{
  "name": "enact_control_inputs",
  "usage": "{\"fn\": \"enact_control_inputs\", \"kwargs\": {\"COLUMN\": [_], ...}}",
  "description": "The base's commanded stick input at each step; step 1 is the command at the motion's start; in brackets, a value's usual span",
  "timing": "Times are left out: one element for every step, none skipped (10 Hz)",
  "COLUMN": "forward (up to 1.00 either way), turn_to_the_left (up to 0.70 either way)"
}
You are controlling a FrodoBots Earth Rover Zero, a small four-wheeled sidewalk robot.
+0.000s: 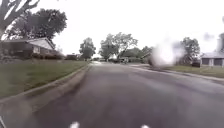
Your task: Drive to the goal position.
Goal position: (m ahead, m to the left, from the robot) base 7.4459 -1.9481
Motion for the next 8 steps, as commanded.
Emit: {"fn": "enact_control_inputs", "kwargs": {"forward": [0.5, 0.5, 0.5, 0.5, 0.5, 0.5, 0.5, 0.5], "turn_to_the_left": [0.0, 0.0, 0.01, 0.5, 0.44, 0.16, 0.0, 0.0]}}
